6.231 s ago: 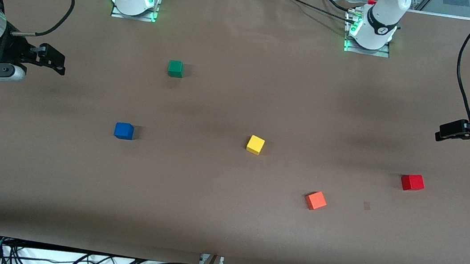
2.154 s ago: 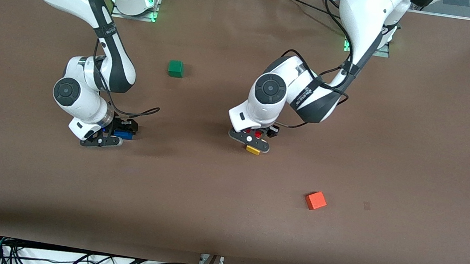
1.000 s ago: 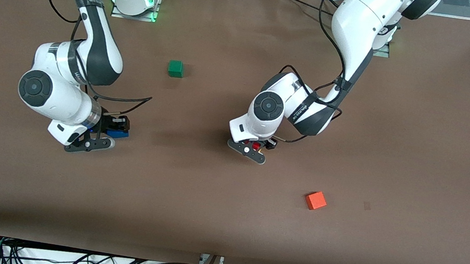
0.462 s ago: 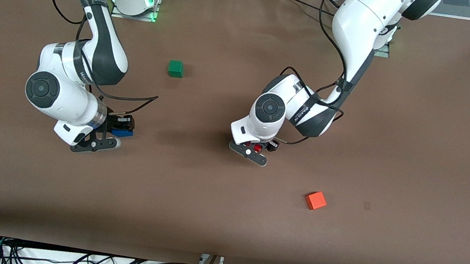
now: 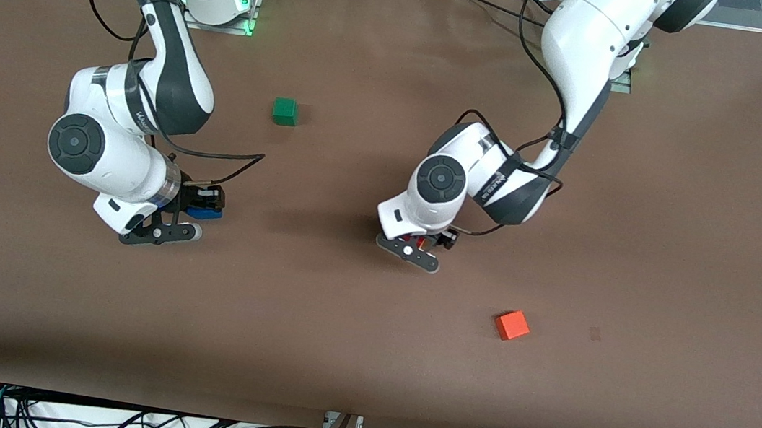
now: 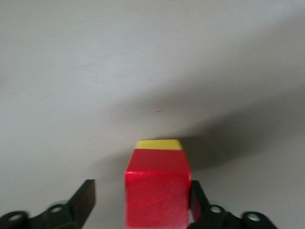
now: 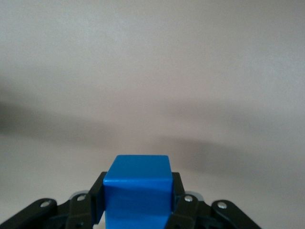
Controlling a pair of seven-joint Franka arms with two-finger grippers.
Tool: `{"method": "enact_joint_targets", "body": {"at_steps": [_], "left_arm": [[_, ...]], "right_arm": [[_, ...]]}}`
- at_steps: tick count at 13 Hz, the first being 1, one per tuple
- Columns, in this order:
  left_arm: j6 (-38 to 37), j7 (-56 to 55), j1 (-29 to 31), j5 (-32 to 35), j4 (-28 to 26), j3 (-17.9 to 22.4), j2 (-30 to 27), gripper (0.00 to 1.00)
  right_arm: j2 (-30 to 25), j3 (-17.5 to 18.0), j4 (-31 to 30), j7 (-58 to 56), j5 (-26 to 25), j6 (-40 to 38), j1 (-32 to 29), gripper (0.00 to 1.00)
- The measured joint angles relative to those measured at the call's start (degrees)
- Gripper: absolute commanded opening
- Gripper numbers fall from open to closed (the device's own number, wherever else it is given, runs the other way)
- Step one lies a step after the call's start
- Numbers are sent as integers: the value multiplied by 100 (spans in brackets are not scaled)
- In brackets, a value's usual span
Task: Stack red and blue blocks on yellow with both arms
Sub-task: 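Lift the left gripper away while the right gripper carries blue over red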
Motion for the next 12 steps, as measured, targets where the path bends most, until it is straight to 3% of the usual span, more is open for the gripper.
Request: {"method": "enact_joint_targets", "body": {"at_steps": [3, 5, 9, 12], "left_arm": [[-1330, -21, 523, 3, 1019, 62, -323, 100], [-1784, -19, 1075, 10, 1516, 126, -555, 100], [-1849, 7, 2528, 8, 1712, 165, -1030, 100], [-2240, 89, 3514, 2, 1719, 109, -1434, 100]], "right_arm": [[16, 15, 290, 433, 3, -347, 179, 39], [54, 26, 408, 941, 8, -434, 395, 39], [277, 56, 877, 2712, 49, -509, 1210, 39], [736, 68, 1609, 4310, 66, -505, 1990, 39]]}}
